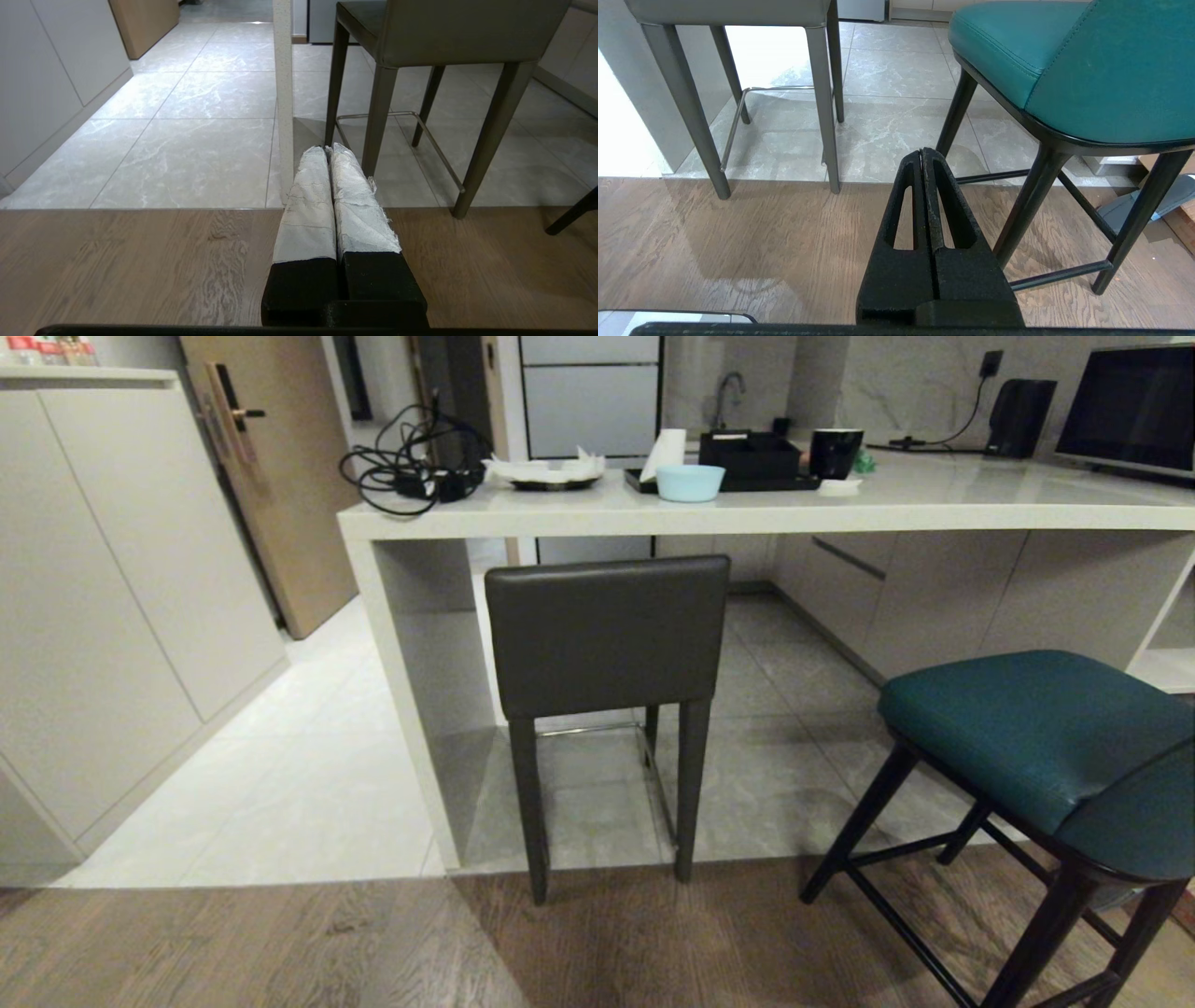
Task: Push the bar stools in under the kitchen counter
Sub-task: Pull the gray chair out from under the dining table
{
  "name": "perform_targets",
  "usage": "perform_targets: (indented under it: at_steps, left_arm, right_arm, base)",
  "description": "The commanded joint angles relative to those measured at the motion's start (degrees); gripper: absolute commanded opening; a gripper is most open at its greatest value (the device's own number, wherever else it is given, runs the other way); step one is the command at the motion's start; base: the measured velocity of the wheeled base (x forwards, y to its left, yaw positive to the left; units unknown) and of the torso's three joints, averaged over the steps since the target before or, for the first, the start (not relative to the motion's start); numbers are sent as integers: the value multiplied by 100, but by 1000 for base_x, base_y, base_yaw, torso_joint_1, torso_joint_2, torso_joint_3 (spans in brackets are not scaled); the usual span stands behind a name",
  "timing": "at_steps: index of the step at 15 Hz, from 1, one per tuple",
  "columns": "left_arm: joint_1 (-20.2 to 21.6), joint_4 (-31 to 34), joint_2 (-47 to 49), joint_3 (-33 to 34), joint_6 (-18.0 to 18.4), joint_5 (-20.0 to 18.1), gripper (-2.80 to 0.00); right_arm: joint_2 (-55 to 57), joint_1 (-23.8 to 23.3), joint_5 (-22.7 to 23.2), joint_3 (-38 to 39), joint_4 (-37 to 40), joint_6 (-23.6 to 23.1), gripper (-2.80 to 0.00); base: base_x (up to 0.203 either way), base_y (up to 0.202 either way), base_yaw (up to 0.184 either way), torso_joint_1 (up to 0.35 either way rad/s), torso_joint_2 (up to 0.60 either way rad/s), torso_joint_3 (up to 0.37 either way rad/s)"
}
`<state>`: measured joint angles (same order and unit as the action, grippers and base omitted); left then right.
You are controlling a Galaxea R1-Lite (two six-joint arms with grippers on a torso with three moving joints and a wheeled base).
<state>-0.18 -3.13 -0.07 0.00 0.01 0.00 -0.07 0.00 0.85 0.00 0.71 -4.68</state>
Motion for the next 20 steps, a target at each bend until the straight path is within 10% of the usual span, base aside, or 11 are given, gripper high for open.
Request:
perform_targets:
  at_steps: [1,10,20]
  left_arm:
    - [1,-3,7,105,-1,0,-280]
    - [1,-3,7,105,8,0,-280]
    - [1,-3,7,105,8,0,-280]
  right_arm:
    - [7,5,3,3,0,-6,-280]
    - [7,0,3,9,0,-6,-280]
    - [7,0,3,7,0,-6,-280]
  base:
    - [0,0,0,0,0,0]
    - [6,0,0,0,1,1]
    - [190,0,0,2,2,3]
